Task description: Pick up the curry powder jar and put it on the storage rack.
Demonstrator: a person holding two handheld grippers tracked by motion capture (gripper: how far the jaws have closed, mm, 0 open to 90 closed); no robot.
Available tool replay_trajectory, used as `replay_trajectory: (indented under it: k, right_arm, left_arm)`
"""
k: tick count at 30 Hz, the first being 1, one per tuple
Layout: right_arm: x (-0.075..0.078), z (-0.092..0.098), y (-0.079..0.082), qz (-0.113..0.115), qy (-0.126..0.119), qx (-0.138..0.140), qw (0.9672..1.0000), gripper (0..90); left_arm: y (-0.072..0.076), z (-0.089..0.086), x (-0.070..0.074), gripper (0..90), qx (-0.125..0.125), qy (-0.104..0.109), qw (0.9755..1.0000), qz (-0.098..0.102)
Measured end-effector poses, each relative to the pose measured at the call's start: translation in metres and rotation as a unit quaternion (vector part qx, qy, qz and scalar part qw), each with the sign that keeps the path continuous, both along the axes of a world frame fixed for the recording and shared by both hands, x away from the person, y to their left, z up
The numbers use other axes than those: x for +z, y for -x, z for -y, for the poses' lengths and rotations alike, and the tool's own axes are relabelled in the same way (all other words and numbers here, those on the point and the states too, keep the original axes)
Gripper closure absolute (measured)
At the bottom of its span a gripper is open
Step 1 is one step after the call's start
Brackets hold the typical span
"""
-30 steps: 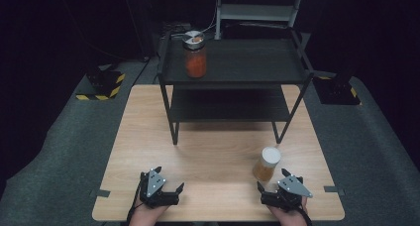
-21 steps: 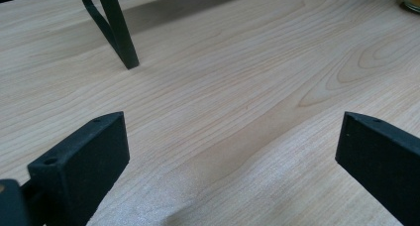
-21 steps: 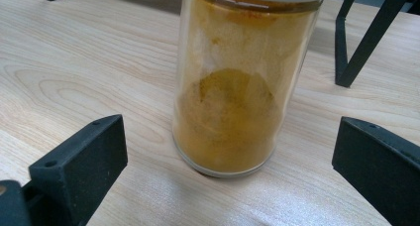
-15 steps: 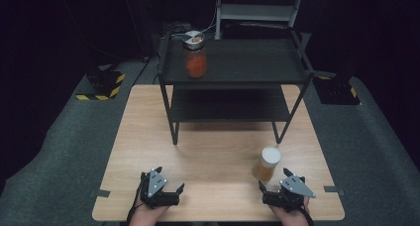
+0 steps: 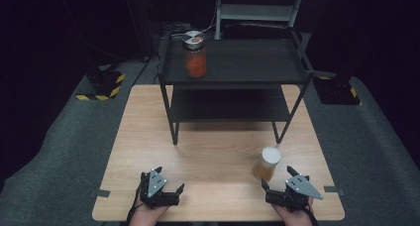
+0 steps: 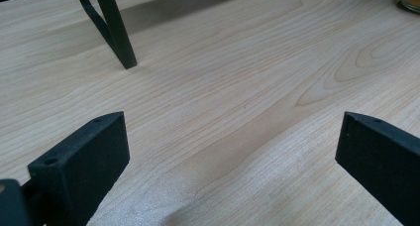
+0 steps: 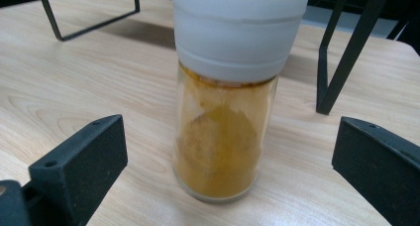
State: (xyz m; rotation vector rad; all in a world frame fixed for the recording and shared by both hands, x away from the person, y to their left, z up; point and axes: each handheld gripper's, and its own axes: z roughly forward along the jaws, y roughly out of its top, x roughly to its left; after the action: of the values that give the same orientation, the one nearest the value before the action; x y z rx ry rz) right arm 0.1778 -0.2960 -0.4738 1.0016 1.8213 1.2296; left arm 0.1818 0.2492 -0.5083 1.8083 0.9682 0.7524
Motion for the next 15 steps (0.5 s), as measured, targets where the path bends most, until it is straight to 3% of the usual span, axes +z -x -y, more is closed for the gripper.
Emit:
replay_trajectory:
  k: [15]
  right_arm:
    - [0.012,-0.002,-0.003,0.025,-0.015,0.017,0.9994,1.2]
  left_arm:
    - [0.001,-0.002,-0.001,0.6,-0.007,-0.001,1.0,0.005]
